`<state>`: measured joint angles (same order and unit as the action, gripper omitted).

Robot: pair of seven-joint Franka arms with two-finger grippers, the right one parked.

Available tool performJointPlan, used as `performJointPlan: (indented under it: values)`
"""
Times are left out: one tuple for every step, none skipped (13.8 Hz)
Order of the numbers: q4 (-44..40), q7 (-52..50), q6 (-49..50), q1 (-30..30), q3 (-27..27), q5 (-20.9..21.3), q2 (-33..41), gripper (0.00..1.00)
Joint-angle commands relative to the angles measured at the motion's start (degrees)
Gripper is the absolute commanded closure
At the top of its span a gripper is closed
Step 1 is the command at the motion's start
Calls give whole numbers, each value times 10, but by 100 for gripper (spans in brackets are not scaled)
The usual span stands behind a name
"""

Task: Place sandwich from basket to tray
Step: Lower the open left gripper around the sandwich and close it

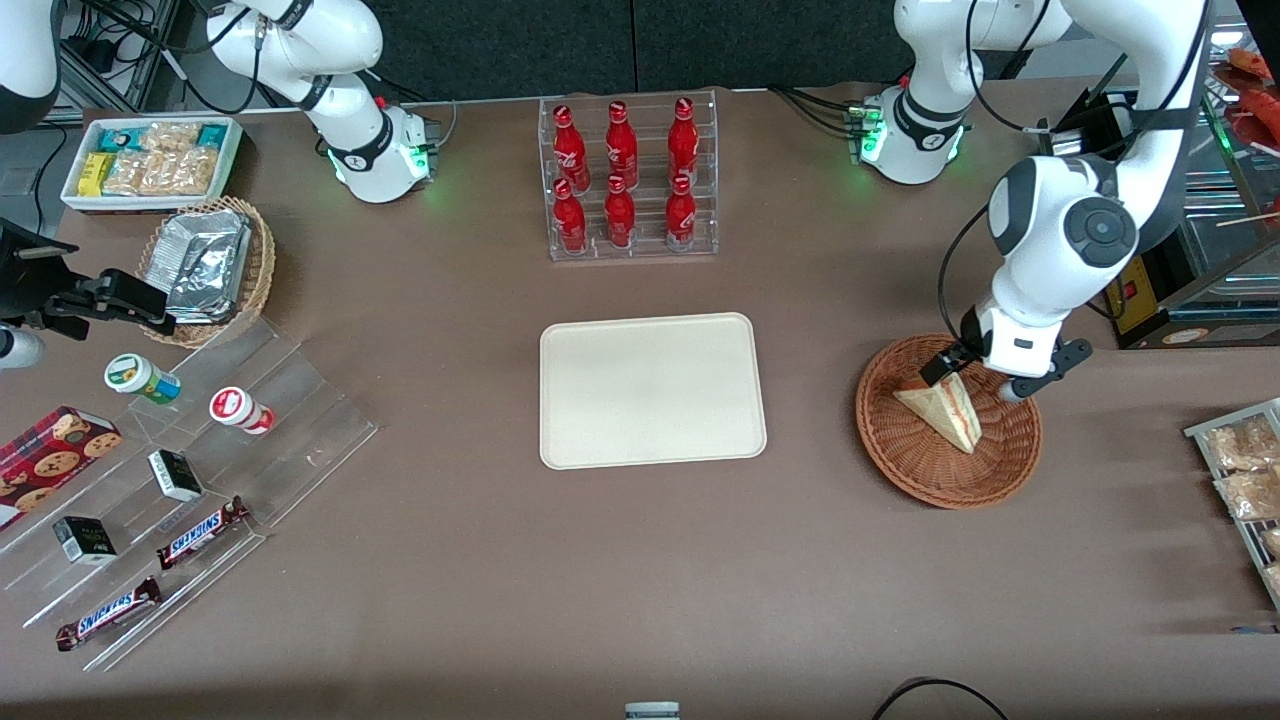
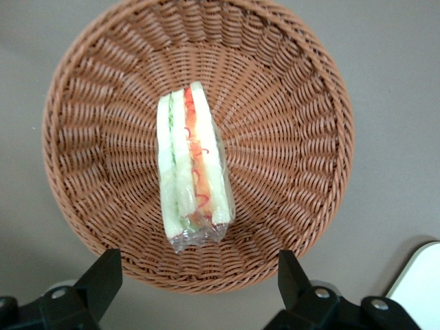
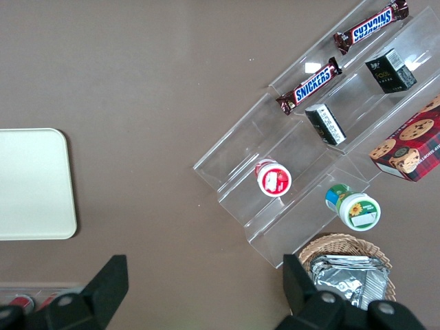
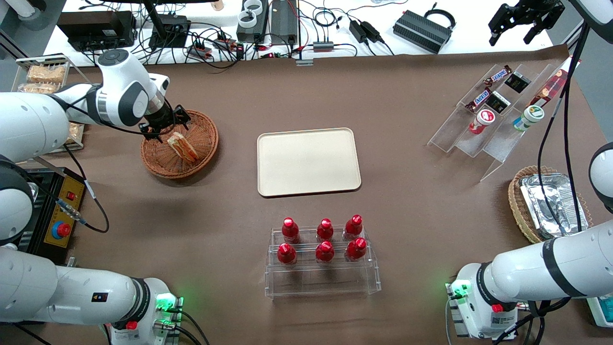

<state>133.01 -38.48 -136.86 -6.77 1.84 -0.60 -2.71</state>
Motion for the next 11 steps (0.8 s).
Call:
performJointPlan:
  values:
    - [8,-9,-32,-10,-4,4,-16,0]
    - [8,-9,-38,-10,-6,4,-23,0]
    - [10,-7,-46,-11,-7,7,-30,0]
    - [10,-7,-48,-10,-8,7,-33,0]
    - [10,-6,-48,-9,-13,7,-31,0]
    - [11,-5,-48,-10,-28,8,-30,0]
    - [10,-5,-48,-11,-31,9,-31,0]
    - [11,-5,-52,-11,-31,9,-33,0]
    - [12,-5,-67,-11,-31,16,-40,0]
    - [17,-5,-80,-11,-31,19,-44,0]
    - [23,-5,-87,-10,-31,19,-44,0]
